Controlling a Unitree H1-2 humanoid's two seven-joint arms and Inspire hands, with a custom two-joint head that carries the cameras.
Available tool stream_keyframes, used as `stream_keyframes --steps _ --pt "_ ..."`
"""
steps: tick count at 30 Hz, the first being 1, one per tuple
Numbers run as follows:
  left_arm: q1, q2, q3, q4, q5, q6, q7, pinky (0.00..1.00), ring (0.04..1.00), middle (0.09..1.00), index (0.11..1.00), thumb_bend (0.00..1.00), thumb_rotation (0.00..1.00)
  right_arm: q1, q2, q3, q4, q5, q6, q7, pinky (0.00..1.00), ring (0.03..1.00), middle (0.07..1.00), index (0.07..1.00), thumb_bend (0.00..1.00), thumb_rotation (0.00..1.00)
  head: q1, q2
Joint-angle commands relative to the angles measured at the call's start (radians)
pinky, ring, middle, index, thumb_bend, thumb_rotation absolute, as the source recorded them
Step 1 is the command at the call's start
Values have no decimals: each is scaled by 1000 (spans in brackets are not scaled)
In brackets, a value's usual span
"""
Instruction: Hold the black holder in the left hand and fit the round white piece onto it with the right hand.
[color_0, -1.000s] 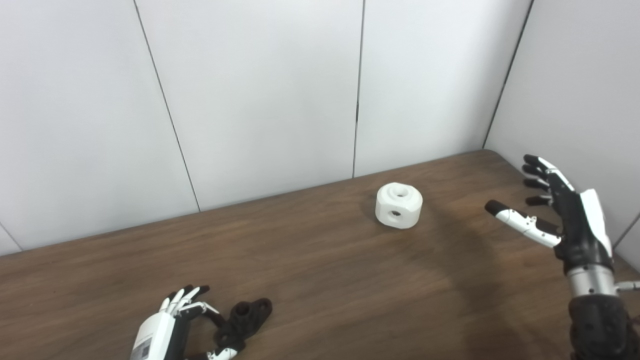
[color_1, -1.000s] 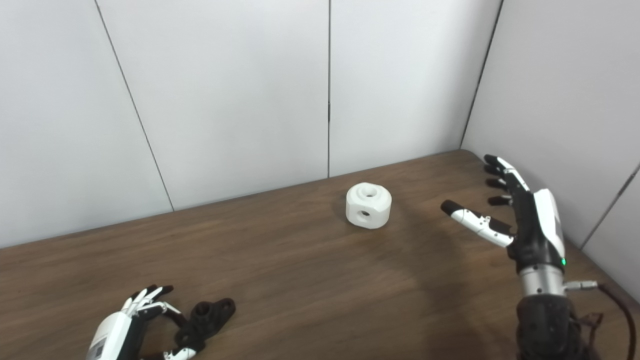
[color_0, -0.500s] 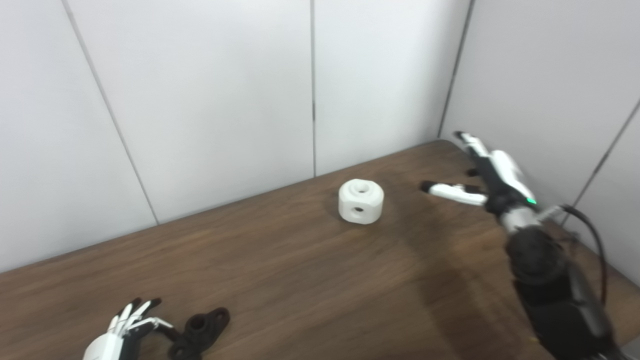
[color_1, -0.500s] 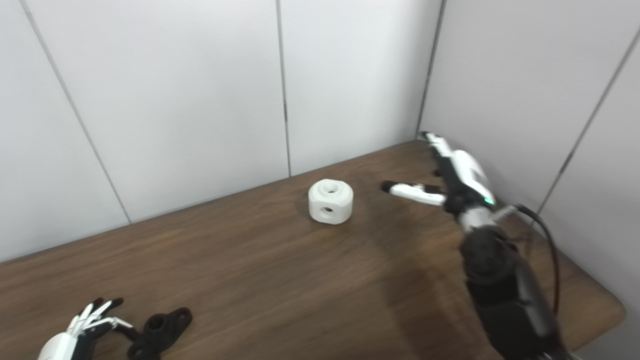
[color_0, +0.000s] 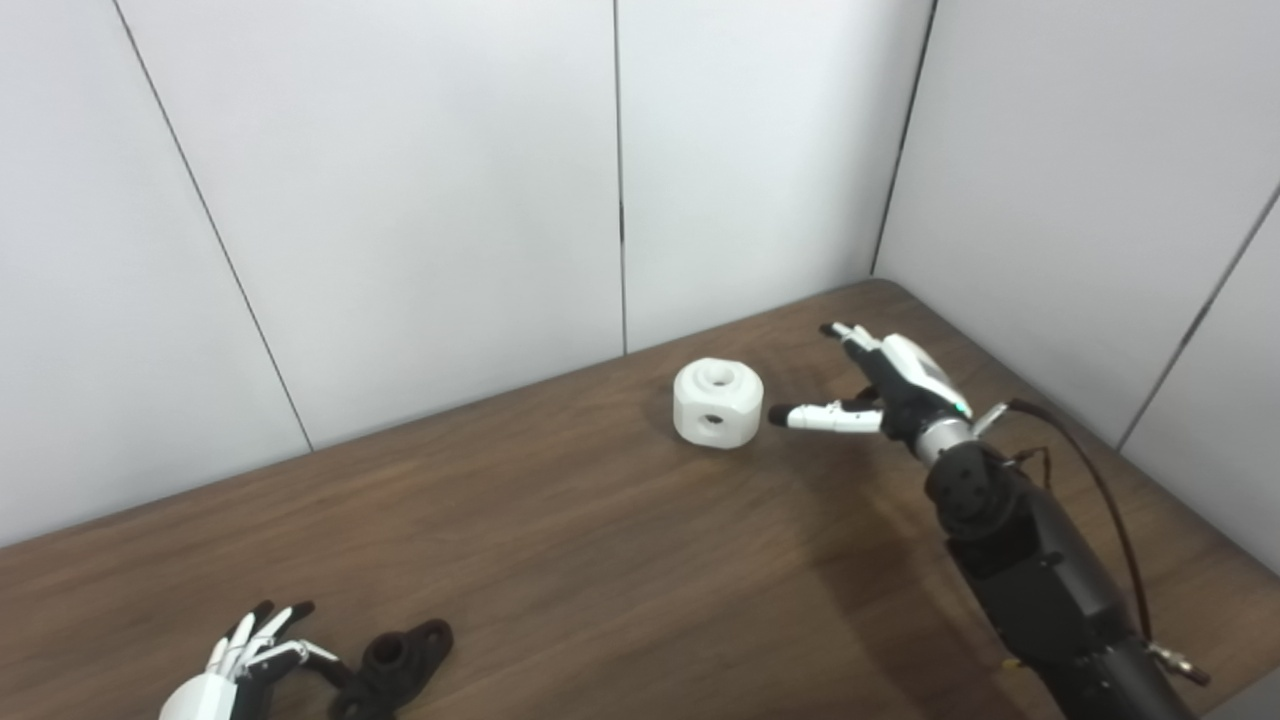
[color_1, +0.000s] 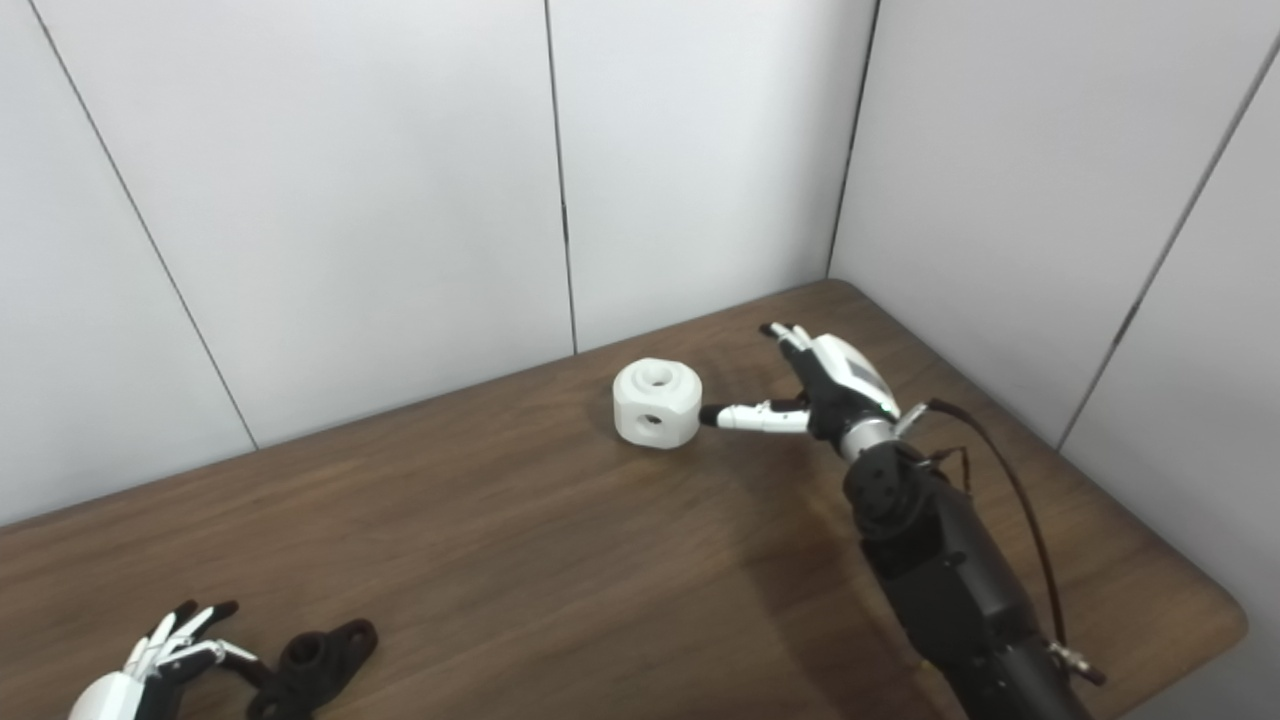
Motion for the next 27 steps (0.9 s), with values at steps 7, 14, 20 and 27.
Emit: stream_keyframes --steps 7,14,20,27 --pt "11 16 4 13 -5 -33 20 1000 969 887 481 512 45 -91 10 62 51 -2 -22 -44 767 1000 1000 945 1000 642 3 -8" --pt "14 15 4 12 -2 -29 15 1000 963 887 481 512 46 -124 24 86 109 12 -37 -58 818 1000 1000 944 1000 595 6 -13" --pt "18 12 5 9 -4 -25 11 1000 963 886 481 512 46 -154 25 121 156 -4 -46 -74 812 1000 1000 939 1000 579 7 -16" --pt "22 15 4 7 -5 -32 11 1000 959 890 481 512 46 -188 27 149 200 0 -43 -87 852 1000 1000 940 1000 560 11 -15"
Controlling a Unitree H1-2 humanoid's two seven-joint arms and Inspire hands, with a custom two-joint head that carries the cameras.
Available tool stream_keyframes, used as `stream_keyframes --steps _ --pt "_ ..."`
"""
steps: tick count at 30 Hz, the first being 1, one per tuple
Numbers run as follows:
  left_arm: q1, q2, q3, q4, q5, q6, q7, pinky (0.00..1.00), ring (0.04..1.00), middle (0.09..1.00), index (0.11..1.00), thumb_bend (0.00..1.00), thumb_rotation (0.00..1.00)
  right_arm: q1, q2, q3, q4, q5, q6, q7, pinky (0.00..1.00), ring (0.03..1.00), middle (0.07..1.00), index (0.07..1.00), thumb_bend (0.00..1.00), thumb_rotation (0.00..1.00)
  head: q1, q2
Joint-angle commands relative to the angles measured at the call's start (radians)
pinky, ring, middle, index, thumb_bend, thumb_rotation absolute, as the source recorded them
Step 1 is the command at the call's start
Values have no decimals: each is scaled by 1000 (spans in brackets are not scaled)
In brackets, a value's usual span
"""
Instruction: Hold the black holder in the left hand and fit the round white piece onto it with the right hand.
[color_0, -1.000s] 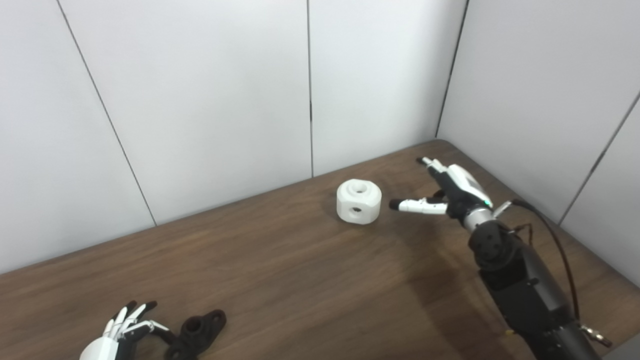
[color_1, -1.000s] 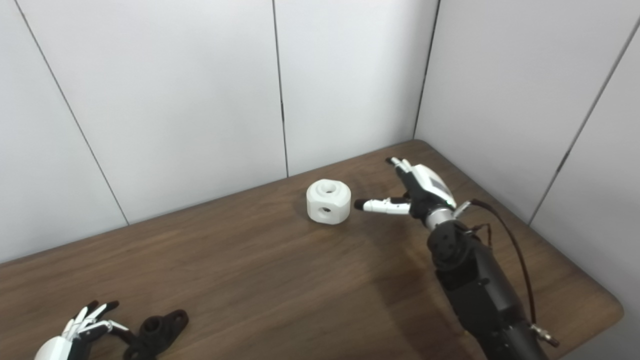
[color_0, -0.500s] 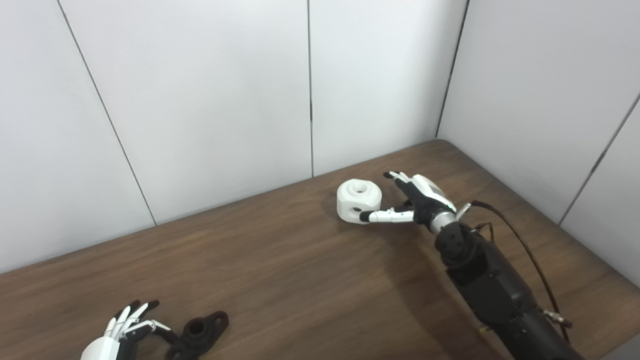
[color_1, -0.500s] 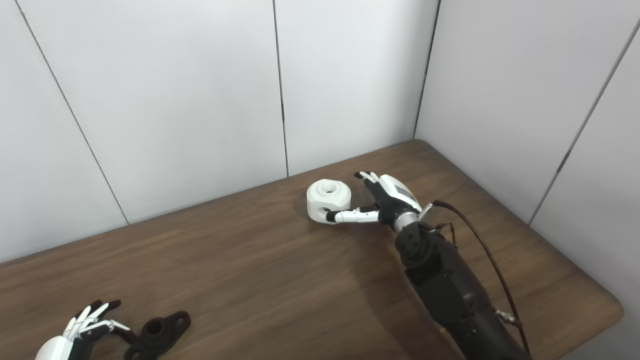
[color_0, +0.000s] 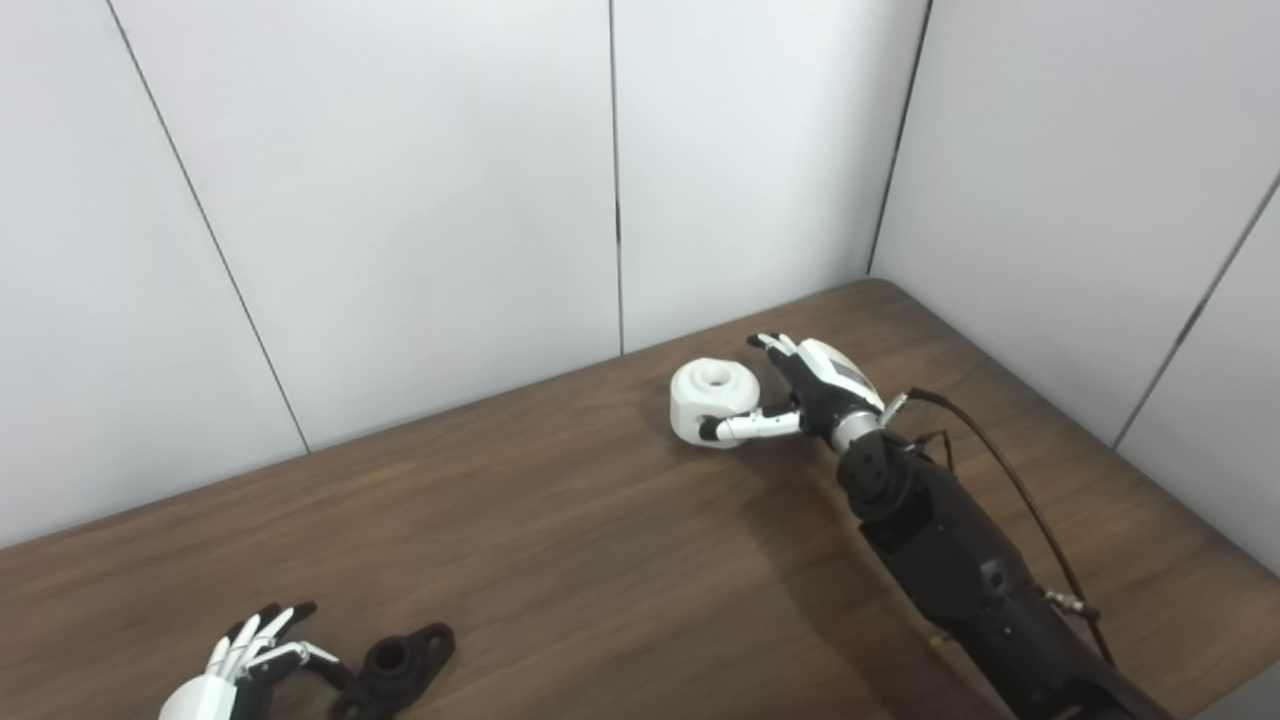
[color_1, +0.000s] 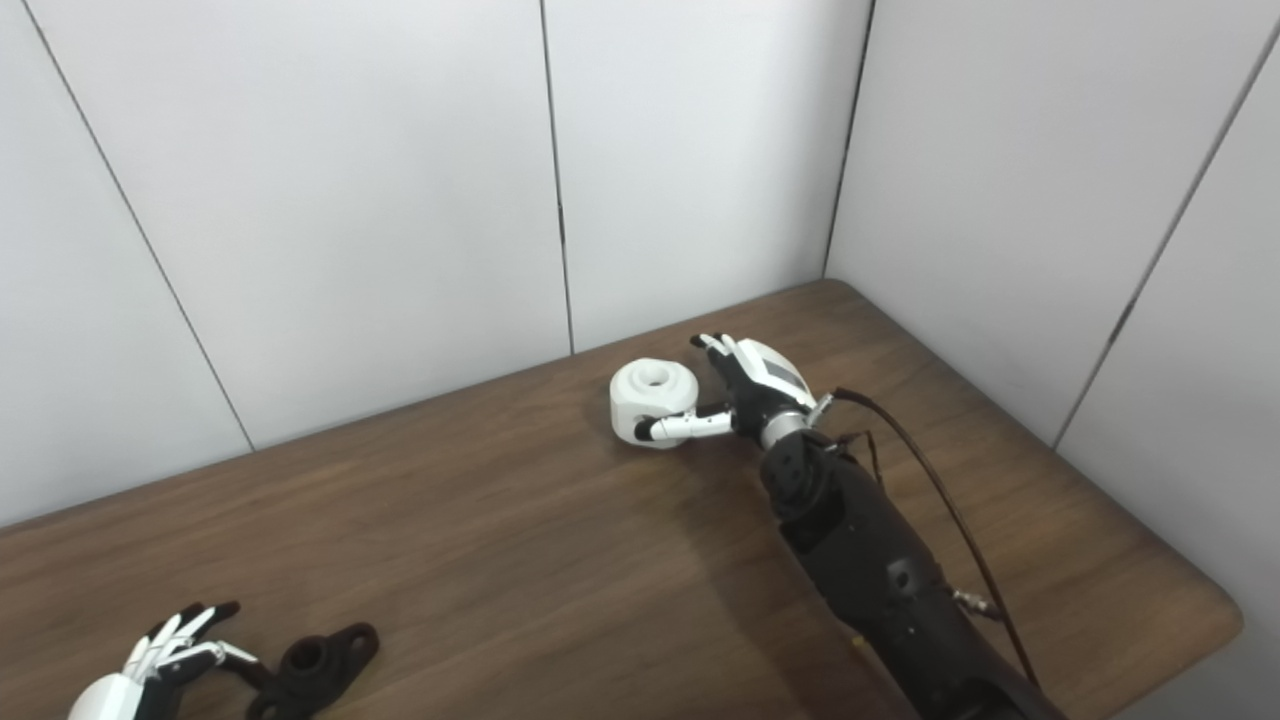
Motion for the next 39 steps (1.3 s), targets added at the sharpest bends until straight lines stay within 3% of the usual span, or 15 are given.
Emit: stream_keyframes --steps 1,16,20,24,25,27,39 --pt "19 12 0 8 -4 -20 15 1000 959 889 481 512 46 -50 -10 5 4 4 -21 -8 854 1000 1000 940 1000 556 0 -1" --pt "26 13 -3 -8 -11 -24 5 1000 953 892 481 512 46 -75 -12 20 39 4 -26 -21 864 1000 1000 880 1000 503 7 4" --pt "24 16 -4 -9 -12 -27 3 1000 955 894 481 512 46 -72 -8 17 41 -3 -34 -44 887 1000 1000 785 921 446 7 4" --pt "22 17 -4 -7 -16 -32 3 1000 952 894 481 513 46 -65 2 9 48 -11 -61 -104 866 1000 1000 626 722 331 9 2" --pt "22 17 -5 -6 -16 -33 3 1000 952 895 481 513 46 -64 4 9 49 -14 -63 -116 864 1000 1000 560 618 246 9 2" --pt "22 18 -5 -7 -16 -35 3 1000 952 895 481 512 46 -61 4 13 49 -21 -67 -139 863 1000 1000 504 529 174 10 2" --pt "25 20 -6 -14 -15 -30 -5 1000 952 898 481 512 47 -49 8 17 48 -21 -80 -195 839 999 952 481 505 141 11 6"
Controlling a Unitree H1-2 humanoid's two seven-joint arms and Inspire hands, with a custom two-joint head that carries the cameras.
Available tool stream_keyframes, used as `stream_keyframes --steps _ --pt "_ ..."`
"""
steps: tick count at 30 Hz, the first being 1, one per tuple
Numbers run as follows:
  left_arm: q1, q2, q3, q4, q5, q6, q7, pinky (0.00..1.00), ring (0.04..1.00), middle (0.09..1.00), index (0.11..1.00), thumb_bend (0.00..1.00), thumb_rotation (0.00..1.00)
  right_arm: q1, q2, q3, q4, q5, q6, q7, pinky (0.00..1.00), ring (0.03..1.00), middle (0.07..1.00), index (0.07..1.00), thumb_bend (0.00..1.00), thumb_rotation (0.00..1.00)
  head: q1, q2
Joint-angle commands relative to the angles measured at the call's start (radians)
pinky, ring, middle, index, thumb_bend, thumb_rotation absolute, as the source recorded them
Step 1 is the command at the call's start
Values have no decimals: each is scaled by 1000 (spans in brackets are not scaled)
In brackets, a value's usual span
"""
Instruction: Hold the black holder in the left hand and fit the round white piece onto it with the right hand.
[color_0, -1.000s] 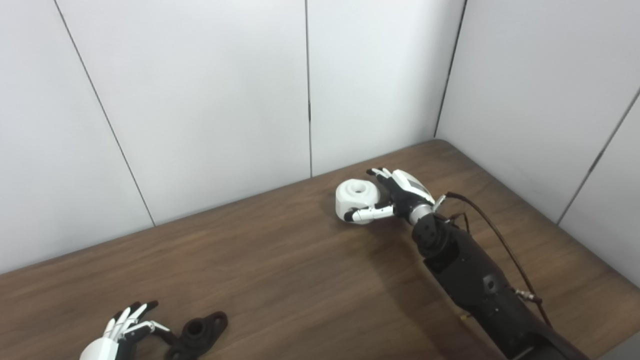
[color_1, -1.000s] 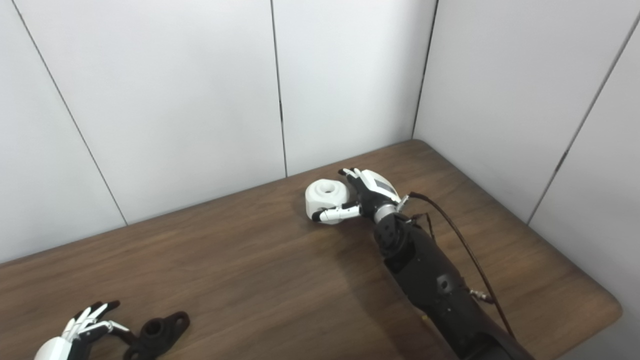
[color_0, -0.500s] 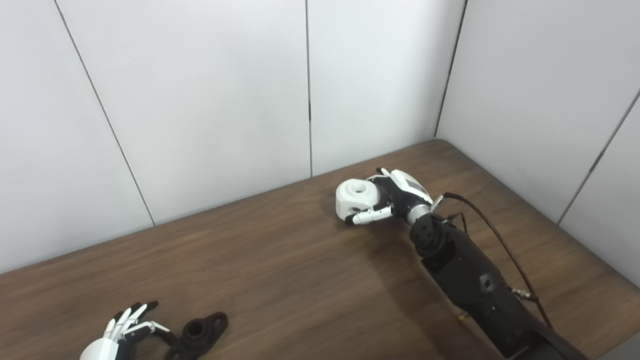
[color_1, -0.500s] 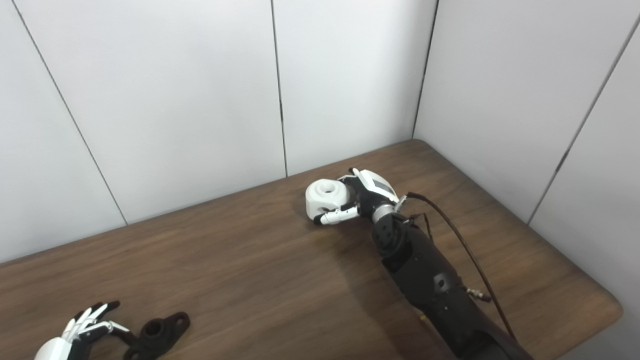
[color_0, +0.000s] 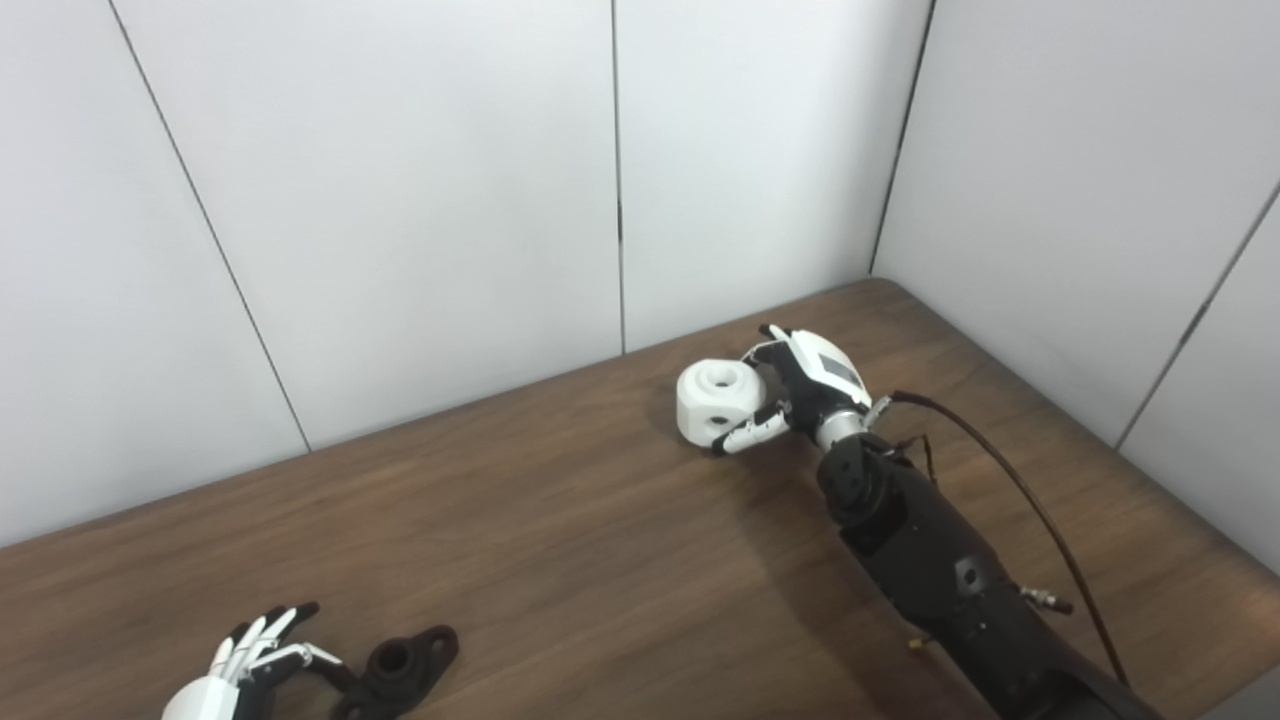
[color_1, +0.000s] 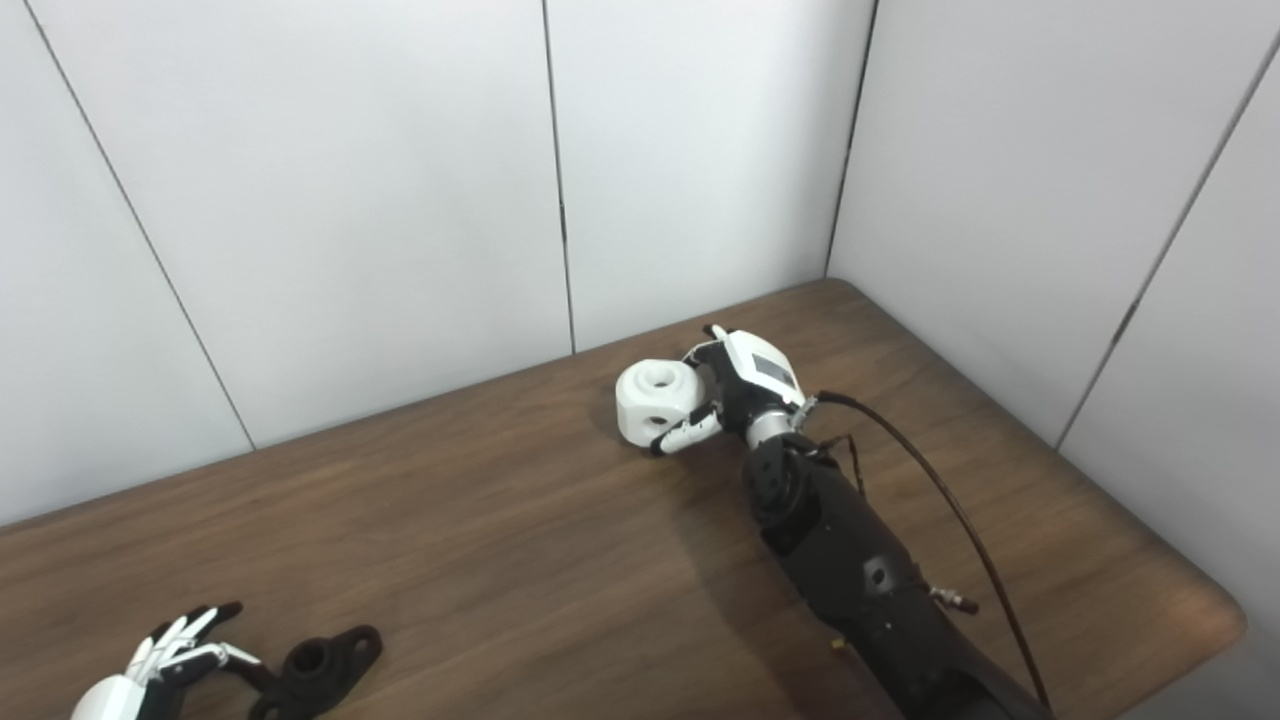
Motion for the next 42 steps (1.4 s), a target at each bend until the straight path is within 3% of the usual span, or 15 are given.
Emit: stream_keyframes --steps 1,5,9,12,18,26,35,42 --pt "21 15 -2 -7 -8 -24 5 1000 951 898 481 512 47 -29 -13 -8 -22 -13 -34 -35 838 998 950 481 505 141 -1 3" --pt "20 14 -4 -5 -4 -29 10 1000 953 897 481 512 47 -27 -16 -8 -36 -13 -28 -27 837 997 949 482 505 142 10 11" --pt "23 10 -10 -22 7 -14 0 1000 958 900 481 513 47 -13 -26 -9 -81 -7 -33 -8 835 997 952 481 506 142 76 28" --pt "24 6 -16 -43 20 7 -15 1000 958 903 482 513 48 3 -49 11 -143 -28 -37 21 821 993 951 482 505 144 128 41" --pt "27 1 -18 -73 19 39 -46 1000 946 901 483 515 49 51 -51 39 -312 -42 -55 68 832 987 960 481 505 143 166 63" --pt "19 -4 -34 -88 44 81 -61 1000 947 906 484 514 49 107 6 55 -488 -13 -77 131 842 1000 975 480 504 141 206 85" --pt "-1 -25 -54 -68 65 84 -31 1000 940 893 483 515 46 148 66 94 -627 15 -116 216 838 1000 989 481 503 141 257 107" --pt "-9 -42 -68 -84 89 113 -39 1000 950 899 483 515 46 169 128 171 -717 54 -155 304 852 1000 995 480 502 141 323 134"
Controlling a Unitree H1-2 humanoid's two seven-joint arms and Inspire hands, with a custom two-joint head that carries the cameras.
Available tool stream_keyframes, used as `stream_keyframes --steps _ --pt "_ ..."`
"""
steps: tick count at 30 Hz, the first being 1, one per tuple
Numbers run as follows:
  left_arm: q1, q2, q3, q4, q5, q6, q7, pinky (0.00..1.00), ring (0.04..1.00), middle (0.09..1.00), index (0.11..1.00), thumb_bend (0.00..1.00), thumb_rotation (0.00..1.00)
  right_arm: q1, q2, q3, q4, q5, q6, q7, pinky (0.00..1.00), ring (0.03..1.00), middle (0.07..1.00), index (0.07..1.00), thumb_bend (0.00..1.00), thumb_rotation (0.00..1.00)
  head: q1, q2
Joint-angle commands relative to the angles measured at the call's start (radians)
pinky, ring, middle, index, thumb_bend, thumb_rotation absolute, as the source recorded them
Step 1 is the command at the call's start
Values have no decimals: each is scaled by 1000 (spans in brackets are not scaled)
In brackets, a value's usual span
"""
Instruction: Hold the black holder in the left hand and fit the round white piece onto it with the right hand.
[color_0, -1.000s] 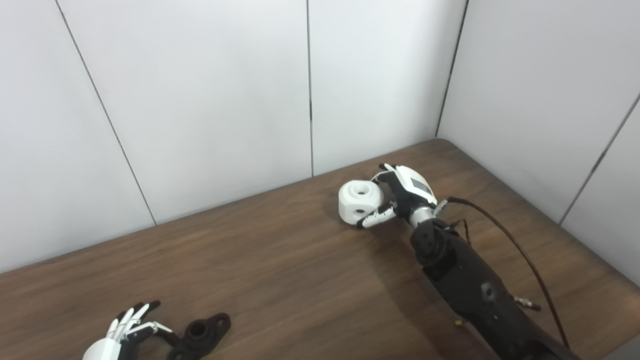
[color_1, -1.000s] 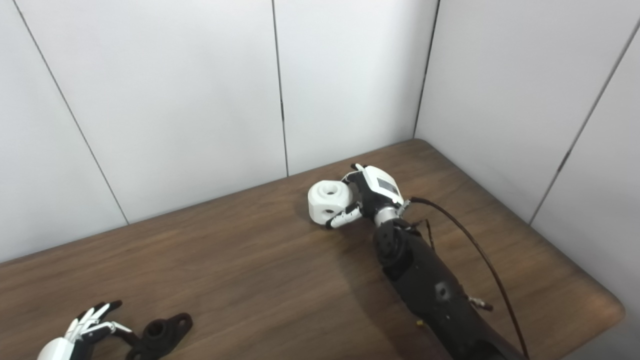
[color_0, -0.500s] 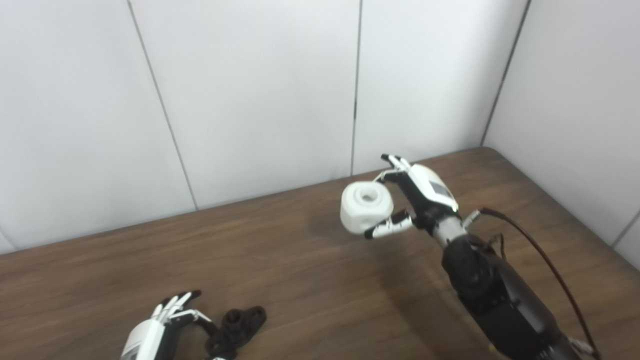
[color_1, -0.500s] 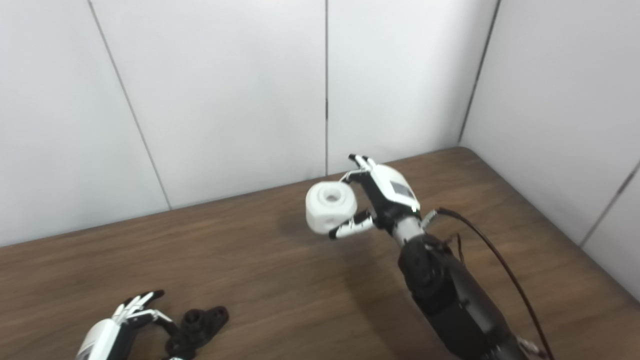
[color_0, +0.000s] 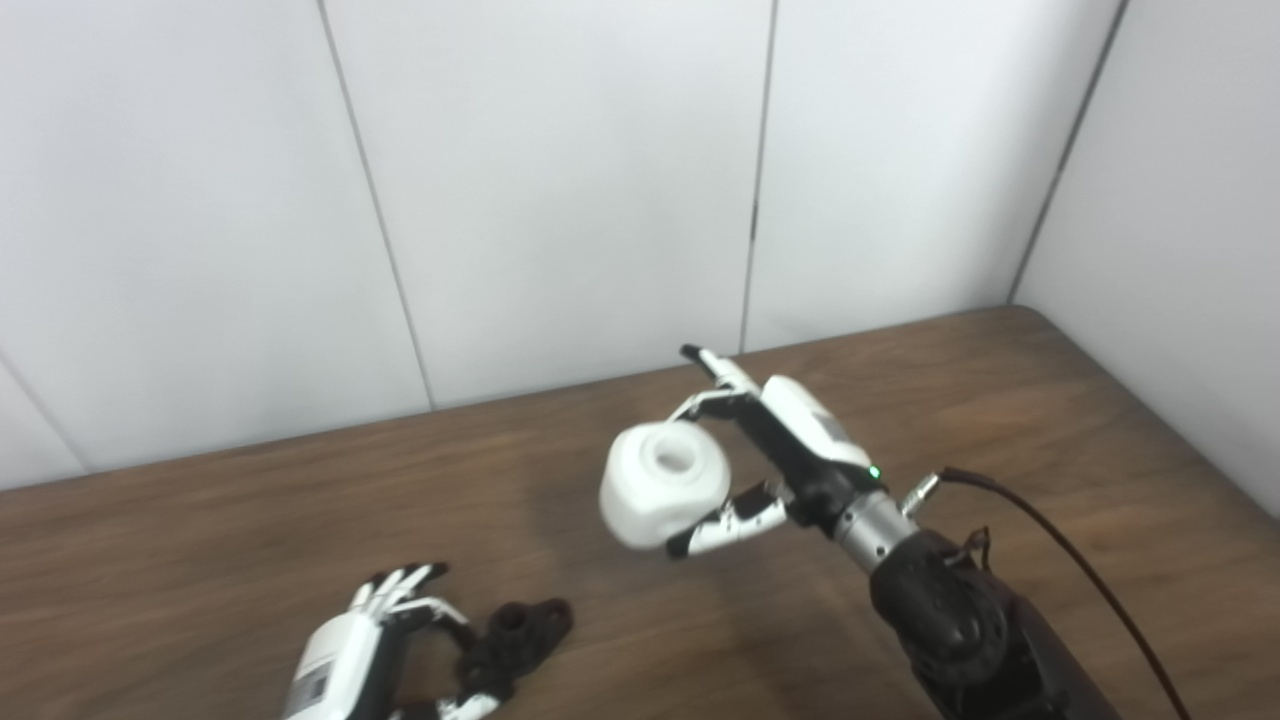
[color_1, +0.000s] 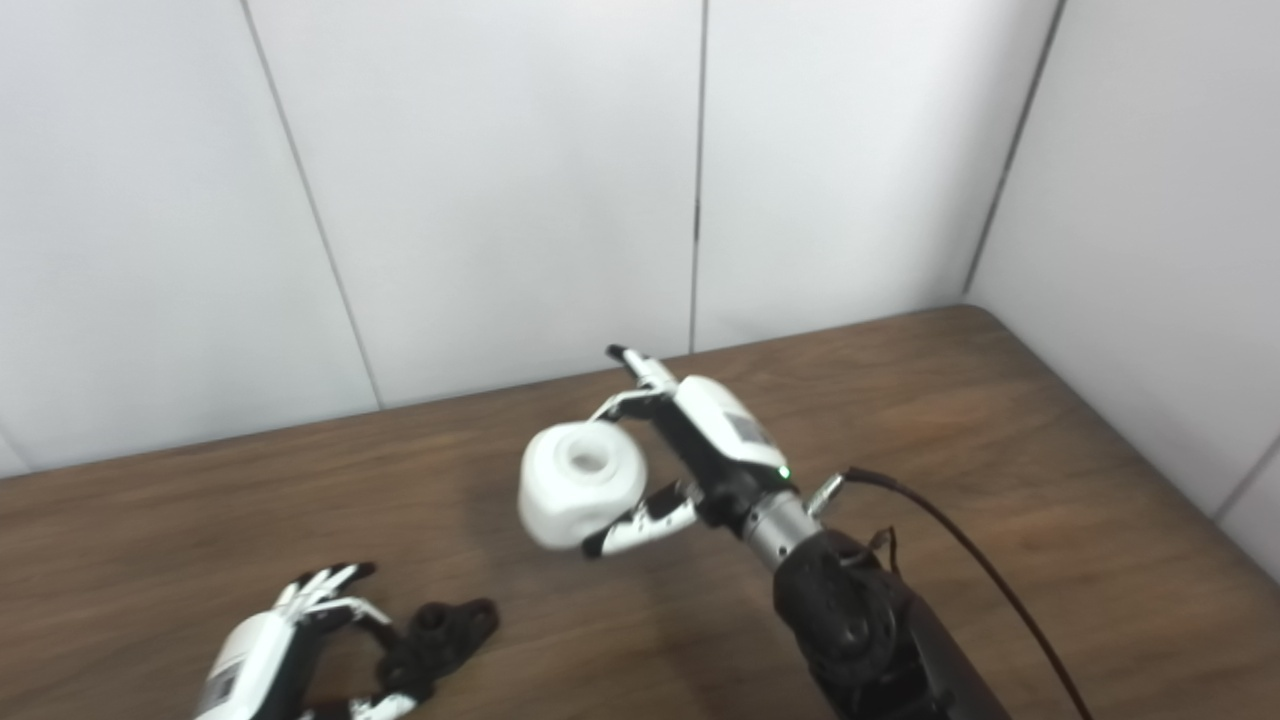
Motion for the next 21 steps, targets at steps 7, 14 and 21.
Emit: stream_keyframes --steps 7,14,21 --pt "-14 -22 -26 -59 37 51 -29 1000 956 898 483 516 46 -15 46 67 -42 -11 -45 69 836 1000 992 480 503 143 63 33" --pt "-16 -41 -36 -70 52 74 -31 1000 956 896 482 516 47 -18 69 105 -16 -11 -87 96 836 1000 991 480 502 143 99 43" --pt "-13 -51 -44 -72 61 72 -23 1000 950 891 482 516 47 -12 81 122 11 -22 -101 101 870 1000 999 480 503 144 111 42"
